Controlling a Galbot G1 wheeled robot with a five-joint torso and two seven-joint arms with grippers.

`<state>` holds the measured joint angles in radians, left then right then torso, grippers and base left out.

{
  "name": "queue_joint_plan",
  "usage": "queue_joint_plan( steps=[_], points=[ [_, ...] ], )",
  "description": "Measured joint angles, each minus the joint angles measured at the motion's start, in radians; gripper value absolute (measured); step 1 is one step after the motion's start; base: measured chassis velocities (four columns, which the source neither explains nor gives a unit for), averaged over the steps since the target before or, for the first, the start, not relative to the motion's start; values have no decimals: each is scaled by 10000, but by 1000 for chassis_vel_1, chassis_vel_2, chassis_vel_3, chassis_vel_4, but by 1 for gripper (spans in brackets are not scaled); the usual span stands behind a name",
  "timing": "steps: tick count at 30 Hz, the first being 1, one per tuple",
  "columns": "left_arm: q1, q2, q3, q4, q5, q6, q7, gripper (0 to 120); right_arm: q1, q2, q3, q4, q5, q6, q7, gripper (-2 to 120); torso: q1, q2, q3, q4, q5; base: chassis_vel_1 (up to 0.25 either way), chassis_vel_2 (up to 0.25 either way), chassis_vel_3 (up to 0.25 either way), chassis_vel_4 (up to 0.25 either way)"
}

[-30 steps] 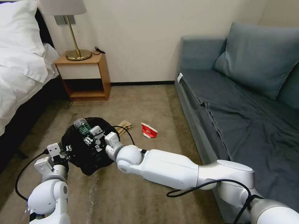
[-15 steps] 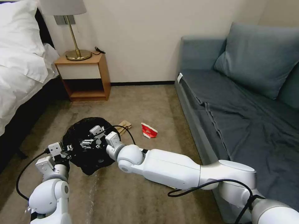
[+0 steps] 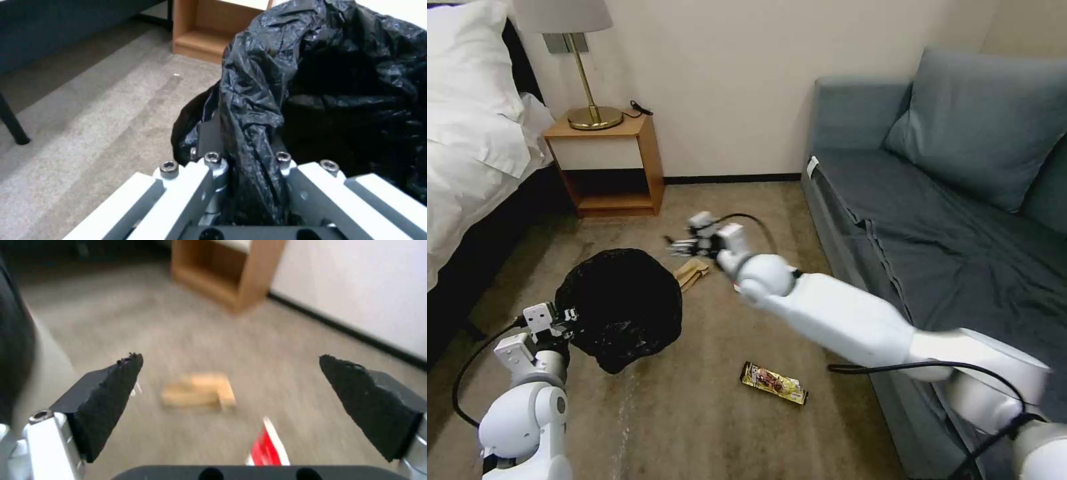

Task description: Pick up the trash bin, then pick up the garbage on the floor and place it into the trash bin.

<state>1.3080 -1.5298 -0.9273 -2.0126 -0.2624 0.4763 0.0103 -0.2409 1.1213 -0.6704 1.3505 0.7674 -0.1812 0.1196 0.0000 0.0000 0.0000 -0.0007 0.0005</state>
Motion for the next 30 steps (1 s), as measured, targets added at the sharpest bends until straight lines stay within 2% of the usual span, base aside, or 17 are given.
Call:
queue_joint_plan(
  steps=[4,5,6,7,9,10,14,20,30],
  points=[
    [-35,58,15,22,-52,57,0,4,-482,-138,87,-579,-523,138,-584,100,0,0,0,2,-1,0,0,0,0],
    [-40,76,25,14,-61,98,-5,4,-697,-172,108,-829,-674,164,-905,100,0,0,0,7,0,0,0,0,0],
    [-31,83,37,-46,-61,155,-12,4,-946,-290,131,-1133,-846,105,-1660,100,0,0,0,9,0,0,0,0,0],
    [-31,83,37,-46,-61,155,-12,4,-946,-290,131,-1133,-846,105,-1660,100,0,0,0,9,0,0,0,0,0],
    [19,76,45,-142,-74,190,-2,4,-1240,-452,122,-1666,-1259,158,-2873,100,0,0,0,8,-2,0,0,0,0],
    [19,76,45,-142,-74,190,-2,4,-1240,-452,122,-1666,-1259,158,-2873,100,0,0,0,8,-2,0,0,0,0],
    [132,73,6,-112,-74,180,34,4,-1807,-463,172,-2784,-1969,283,-4332,100,0,0,0,6,-3,0,0,0,0],
    [173,-30,27,-123,49,174,31,4,-2142,-658,162,-2927,-2052,139,-5185,100,0,0,-1,7,-5,0,0,0,0],
    [169,-243,262,-144,323,140,35,4,-2786,-358,96,-3270,-1988,266,-5173,100,0,0,0,7,-5,0,0,0,0]
  ],
)
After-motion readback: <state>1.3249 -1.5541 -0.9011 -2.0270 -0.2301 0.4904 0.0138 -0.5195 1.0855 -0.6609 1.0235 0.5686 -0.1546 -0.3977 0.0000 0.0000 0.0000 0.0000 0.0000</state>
